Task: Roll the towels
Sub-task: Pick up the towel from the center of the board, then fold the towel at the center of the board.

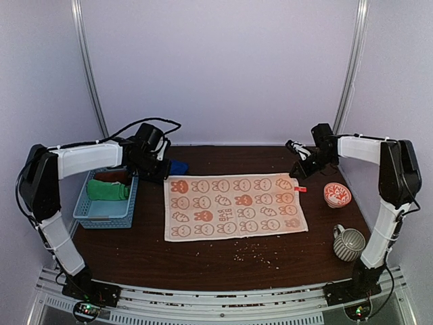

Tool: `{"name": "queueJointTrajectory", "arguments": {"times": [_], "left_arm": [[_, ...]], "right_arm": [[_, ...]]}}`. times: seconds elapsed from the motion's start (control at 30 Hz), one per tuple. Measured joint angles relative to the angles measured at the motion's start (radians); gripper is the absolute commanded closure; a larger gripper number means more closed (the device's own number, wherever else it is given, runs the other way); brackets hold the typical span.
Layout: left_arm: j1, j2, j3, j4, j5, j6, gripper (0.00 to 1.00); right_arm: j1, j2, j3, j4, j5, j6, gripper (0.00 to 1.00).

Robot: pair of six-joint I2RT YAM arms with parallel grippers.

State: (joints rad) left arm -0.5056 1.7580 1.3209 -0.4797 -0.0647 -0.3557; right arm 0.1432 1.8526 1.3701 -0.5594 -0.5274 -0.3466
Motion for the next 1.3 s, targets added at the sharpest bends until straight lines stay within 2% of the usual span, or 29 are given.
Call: {"name": "queueJointTrajectory", "arguments": {"times": [0.37,0.67,0.77,0.97,1.13,1.3], "left_arm": [[0.000,-0.069,-0.157,-0.011,0.123,0.048,1.00],[0.001,-0.103,-0.177,-0.041,0.162,0.084,1.00],[0.001,-0.097,-0.148,-0.058,0.145,0.085,1.00],[0.011,-0.010,0.031,-0.047,0.071,0.083,1.00],[0.041,0.063,0.081,-0.037,0.041,0.080,1.00],[0.044,0.084,0.084,-0.037,0.053,0.078,1.00]], "right_arm": [[-0.002,-0.080,-0.102,-0.069,-0.077,-0.146,1.00],[-0.002,-0.119,-0.114,-0.131,-0.066,-0.253,1.00],[-0.002,-0.103,-0.053,-0.155,-0.047,-0.276,1.00],[0.008,-0.002,0.149,-0.124,0.003,-0.278,1.00],[0.010,0.065,0.157,-0.085,0.062,-0.267,1.00],[0.009,0.070,0.079,-0.048,0.072,-0.260,1.00]]}}
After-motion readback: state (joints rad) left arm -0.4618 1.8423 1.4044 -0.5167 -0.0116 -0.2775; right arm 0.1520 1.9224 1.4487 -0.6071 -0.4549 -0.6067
